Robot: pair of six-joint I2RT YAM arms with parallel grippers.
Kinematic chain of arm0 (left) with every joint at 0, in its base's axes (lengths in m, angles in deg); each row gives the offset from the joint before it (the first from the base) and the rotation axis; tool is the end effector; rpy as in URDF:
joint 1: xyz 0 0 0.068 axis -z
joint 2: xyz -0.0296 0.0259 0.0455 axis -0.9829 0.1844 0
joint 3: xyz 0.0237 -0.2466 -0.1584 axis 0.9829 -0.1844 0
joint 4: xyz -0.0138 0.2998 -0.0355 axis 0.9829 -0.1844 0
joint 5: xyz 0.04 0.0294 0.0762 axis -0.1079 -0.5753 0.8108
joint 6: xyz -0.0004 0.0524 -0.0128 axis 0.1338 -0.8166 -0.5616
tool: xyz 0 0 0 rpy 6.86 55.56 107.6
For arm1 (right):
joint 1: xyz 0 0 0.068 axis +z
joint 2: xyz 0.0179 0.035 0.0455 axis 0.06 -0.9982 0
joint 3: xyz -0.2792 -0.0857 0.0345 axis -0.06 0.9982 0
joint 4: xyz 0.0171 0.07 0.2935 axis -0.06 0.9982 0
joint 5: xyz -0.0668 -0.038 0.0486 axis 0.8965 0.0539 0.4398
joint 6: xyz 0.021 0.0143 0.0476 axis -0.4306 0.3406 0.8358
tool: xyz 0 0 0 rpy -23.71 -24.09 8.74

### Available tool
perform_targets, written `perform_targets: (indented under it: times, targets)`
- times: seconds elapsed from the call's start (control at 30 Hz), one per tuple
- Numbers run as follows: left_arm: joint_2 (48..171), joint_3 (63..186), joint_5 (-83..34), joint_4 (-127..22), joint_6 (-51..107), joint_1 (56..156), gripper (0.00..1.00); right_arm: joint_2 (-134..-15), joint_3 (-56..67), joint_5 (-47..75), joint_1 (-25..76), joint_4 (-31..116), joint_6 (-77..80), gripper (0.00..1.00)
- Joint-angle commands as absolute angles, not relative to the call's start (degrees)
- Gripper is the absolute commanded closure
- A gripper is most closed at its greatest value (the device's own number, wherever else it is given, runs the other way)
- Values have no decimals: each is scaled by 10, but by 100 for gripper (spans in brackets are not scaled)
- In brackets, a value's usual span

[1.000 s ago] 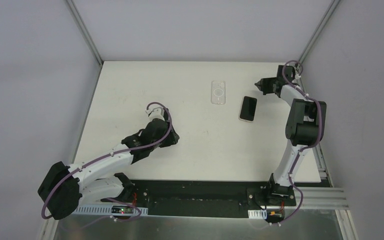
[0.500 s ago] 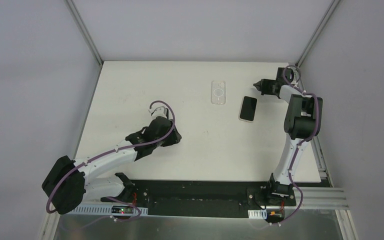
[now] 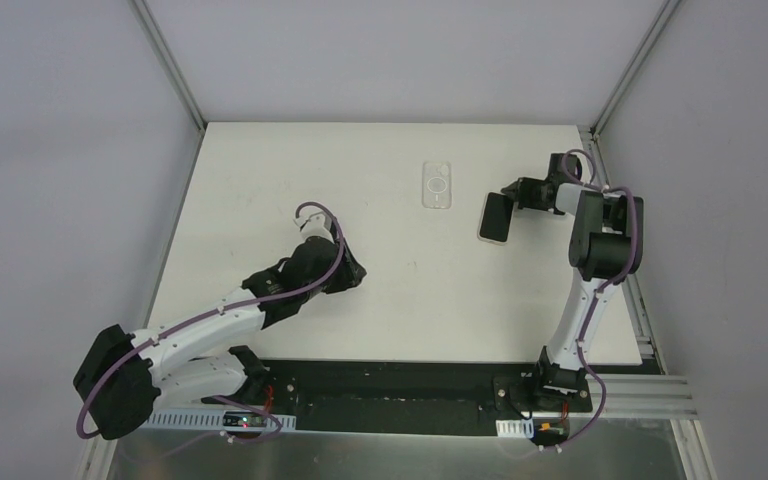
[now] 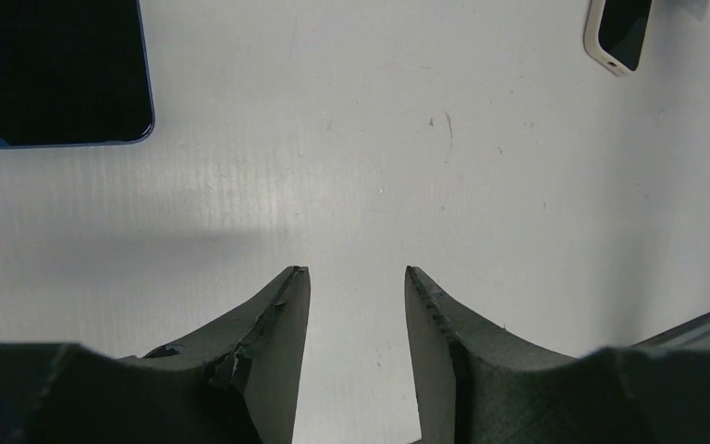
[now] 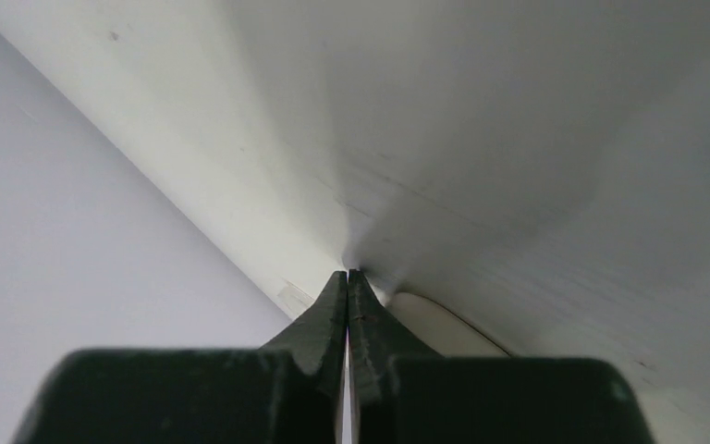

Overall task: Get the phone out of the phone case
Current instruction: Move the phone to the center of the board.

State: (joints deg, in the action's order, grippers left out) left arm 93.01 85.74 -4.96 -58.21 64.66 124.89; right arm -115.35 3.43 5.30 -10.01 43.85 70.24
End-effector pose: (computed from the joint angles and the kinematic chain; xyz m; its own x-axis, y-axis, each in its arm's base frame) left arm 0.1833 -0.1765 0.2335 -0.6631 -0.3720 -0.6495 0.1242 0.8010 -0.5856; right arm 0.4920 -0.0467 0.1168 -0.2590 0.9656 0.0227 0.6777 0.1650 0.7166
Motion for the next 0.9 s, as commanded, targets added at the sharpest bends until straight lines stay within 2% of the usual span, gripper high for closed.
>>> perform_targets:
  times: [0.0,0.3,0.87]
  targets:
    - [912,852,-32,-574,655,1262,58,-1122,71,55,-94,469,698,100]
    - [875,836,-19,-574,663,1281,58,-1071,102,40,-63,480,689,100]
    - [840,819,-3,-574,672,1317,58,-1012,284,27,-44,390,726,100]
